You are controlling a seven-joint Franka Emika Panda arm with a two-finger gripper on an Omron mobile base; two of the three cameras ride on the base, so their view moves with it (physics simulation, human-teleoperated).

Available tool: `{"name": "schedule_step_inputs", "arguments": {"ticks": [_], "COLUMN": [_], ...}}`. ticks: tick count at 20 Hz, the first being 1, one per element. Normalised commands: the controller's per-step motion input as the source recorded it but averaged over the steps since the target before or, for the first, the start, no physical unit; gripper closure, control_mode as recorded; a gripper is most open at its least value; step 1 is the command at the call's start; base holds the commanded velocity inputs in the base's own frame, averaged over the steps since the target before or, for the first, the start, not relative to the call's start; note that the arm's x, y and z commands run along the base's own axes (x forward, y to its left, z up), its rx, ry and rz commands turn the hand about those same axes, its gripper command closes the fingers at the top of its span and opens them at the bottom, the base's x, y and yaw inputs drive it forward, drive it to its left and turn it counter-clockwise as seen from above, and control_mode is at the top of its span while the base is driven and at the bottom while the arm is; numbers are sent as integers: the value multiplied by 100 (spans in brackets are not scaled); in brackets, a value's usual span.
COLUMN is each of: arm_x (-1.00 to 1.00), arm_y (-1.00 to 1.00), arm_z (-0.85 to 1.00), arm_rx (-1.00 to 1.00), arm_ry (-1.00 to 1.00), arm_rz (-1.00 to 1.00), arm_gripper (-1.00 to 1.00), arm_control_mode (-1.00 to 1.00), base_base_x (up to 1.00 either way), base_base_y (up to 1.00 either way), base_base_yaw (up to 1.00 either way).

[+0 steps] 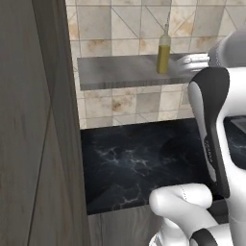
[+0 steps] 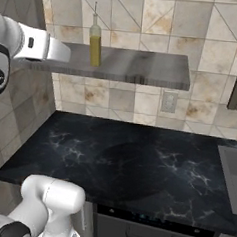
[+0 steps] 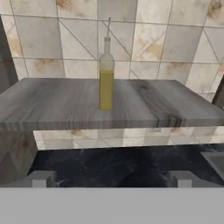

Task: Take 2 condiments from the cabinet and move them on the counter near the stove.Make sure the condiments are lined up with each other, next to each other.

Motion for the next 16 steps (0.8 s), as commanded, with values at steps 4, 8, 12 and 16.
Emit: {"name": "schedule_step_inputs", "arguments": {"ticks": [4, 8, 12, 16], "arm_x": [28, 40, 51, 58], "arm_y": [-2, -10, -13, -8], "arm_z": [0, 1, 0, 0], "arm_rx": [0, 0, 0, 0], "arm_ry": [1, 14, 16, 4], "arm_rz": [0, 0, 0, 0], "arm_gripper": [-100, -100, -100, -100], "arm_control_mode": [-100, -100, -100, -100], "base_base_x": [0, 0, 0, 0], "base_base_y": [0, 0, 0, 0], "base_base_yaw": [0, 0, 0, 0]}}
